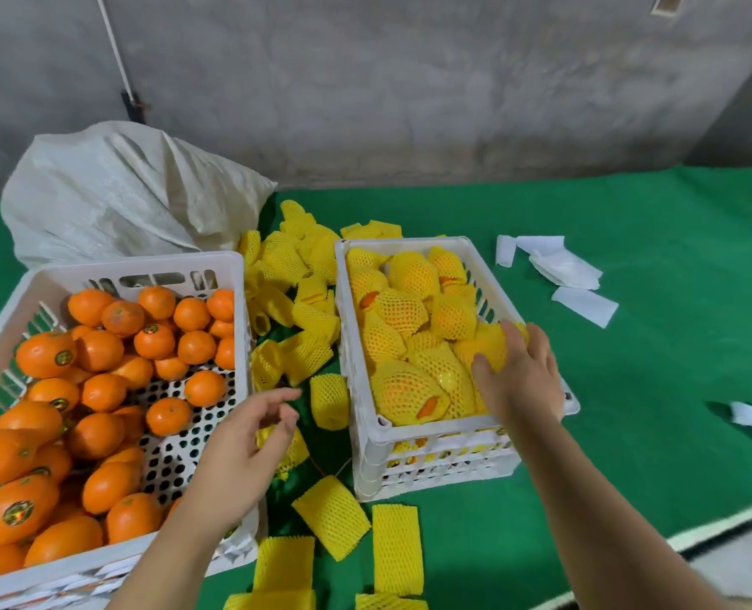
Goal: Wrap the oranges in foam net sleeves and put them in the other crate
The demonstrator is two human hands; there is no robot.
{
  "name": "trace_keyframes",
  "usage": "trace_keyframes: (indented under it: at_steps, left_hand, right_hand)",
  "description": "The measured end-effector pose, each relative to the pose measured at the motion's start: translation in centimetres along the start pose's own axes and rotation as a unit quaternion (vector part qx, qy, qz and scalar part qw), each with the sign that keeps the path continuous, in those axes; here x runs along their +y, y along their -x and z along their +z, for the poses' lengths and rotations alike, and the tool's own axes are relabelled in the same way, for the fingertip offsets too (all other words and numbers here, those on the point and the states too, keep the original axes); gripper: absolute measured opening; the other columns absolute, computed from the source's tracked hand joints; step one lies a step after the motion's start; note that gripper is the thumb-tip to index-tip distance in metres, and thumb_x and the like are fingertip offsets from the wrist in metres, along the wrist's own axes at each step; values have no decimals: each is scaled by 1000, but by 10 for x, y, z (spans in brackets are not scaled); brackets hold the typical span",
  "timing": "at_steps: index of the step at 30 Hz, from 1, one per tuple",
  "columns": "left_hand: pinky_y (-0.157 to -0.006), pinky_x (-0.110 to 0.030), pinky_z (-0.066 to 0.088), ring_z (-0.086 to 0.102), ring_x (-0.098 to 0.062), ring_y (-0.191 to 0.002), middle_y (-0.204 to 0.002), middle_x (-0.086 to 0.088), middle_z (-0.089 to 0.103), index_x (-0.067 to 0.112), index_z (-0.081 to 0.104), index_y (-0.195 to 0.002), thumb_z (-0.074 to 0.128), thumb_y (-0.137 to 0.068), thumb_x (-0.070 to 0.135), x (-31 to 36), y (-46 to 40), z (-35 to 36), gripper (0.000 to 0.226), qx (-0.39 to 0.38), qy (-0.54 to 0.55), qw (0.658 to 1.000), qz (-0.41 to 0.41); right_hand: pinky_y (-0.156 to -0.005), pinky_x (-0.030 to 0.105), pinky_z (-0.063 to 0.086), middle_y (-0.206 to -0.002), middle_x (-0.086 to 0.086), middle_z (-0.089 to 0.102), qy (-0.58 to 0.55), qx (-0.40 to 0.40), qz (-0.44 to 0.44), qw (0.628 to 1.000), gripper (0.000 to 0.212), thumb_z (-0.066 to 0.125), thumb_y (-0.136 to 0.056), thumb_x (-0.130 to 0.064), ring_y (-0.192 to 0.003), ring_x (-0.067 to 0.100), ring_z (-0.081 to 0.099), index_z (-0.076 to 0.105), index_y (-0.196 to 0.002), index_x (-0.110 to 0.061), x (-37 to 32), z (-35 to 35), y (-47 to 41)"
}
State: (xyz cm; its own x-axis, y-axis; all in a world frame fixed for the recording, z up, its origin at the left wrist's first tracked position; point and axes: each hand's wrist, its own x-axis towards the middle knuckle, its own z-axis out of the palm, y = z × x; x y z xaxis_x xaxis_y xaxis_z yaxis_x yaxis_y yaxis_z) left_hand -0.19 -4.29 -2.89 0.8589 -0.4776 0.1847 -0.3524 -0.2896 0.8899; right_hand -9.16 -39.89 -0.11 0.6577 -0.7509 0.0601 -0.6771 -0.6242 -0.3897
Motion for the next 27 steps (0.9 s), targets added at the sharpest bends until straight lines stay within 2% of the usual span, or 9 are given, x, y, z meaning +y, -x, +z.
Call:
trace_keyframes:
  at_steps: [6, 9, 12, 14, 16, 18, 22, 25, 27]
  left_hand:
    - [-81, -14, 47, 62, -4, -110, -112, 27, 64, 43, 65, -127, 56, -101, 44, 1, 0, 0, 27, -17, -78, 996, 26]
    - [-83, -21, 45, 61, -6, -111, -111, 26, 63, 40, 67, -127, 59, -103, 39, -2, 0, 1, 26, -25, -98, 994, 31]
    - [-82, -19, 45, 61, -6, -110, -112, 26, 63, 39, 67, -128, 59, -103, 38, -3, 1, 1, 26, -23, -104, 994, 33]
    - [-83, -20, 45, 61, -6, -110, -111, 27, 63, 39, 67, -128, 60, -103, 37, -3, 1, 1, 26, -24, -103, 994, 32]
    - [-84, -20, 45, 61, -7, -110, -110, 26, 64, 39, 67, -128, 61, -103, 34, -2, 1, 1, 26, -26, -104, 994, 30]
    - [-84, -16, 44, 62, -7, -110, -110, 25, 64, 41, 66, -126, 62, -103, 30, 0, 2, 1, 26, -29, -103, 994, 28]
    - [-80, -9, 43, 61, -6, -108, -110, 24, 64, 40, 67, -126, 62, -105, 30, 3, 5, -1, 24, -32, -99, 994, 23]
    - [-80, -6, 42, 60, -4, -107, -106, 22, 65, 36, 68, -127, 60, -106, 29, 6, 8, -1, 23, -31, -103, 994, 22]
    - [-83, -8, 41, 60, -3, -107, -108, 22, 64, 30, 69, -129, 60, -107, 26, 7, 8, -1, 24, -37, -124, 991, 26]
  right_hand:
    - [-116, 53, 31, -133, 10, 40, 45, 80, -30, 995, 50, 62, -88, -36, -129, 37, 37, 45, -133, -20, 0, 7, 11]
    - [-98, 48, 41, -114, 8, 40, 50, 118, -29, 991, 38, 65, -86, -34, -107, 33, 39, 49, -116, -17, 0, 6, 16]
    - [-94, 48, 43, -123, 10, 35, 56, 93, -7, 994, 60, 63, -87, -42, -108, 33, 36, 36, -136, -21, 1, 5, 16]
    - [-104, 50, 40, -140, 13, 30, 81, 52, -18, 995, 80, 57, -91, -47, -122, 35, 38, 14, -155, -27, 3, 6, 12]
    - [-122, 52, 23, -159, 14, 19, 151, 14, -44, 987, 84, 48, -95, -48, -146, 37, 24, 1, -161, -29, 1, 6, 7]
    - [-127, 52, 10, -165, 11, 12, 197, -21, -67, 978, 79, 42, -98, -44, -153, 36, 10, 0, -163, -27, -4, 2, 3]
    - [-124, 55, 15, -164, 14, 16, 184, -45, -80, 979, 76, 50, -98, -39, -151, 38, 12, 11, -163, -23, -20, -13, 3]
    - [-119, 56, 23, -159, 15, 31, 29, 49, -125, 991, 66, 61, -96, -34, -148, 36, 24, 37, -156, -21, -46, -17, 21]
    - [-113, 54, 30, -156, 13, 38, -57, 66, -218, 972, 58, 64, -95, -29, -145, 34, 32, 48, -150, -19, -67, -9, 44]
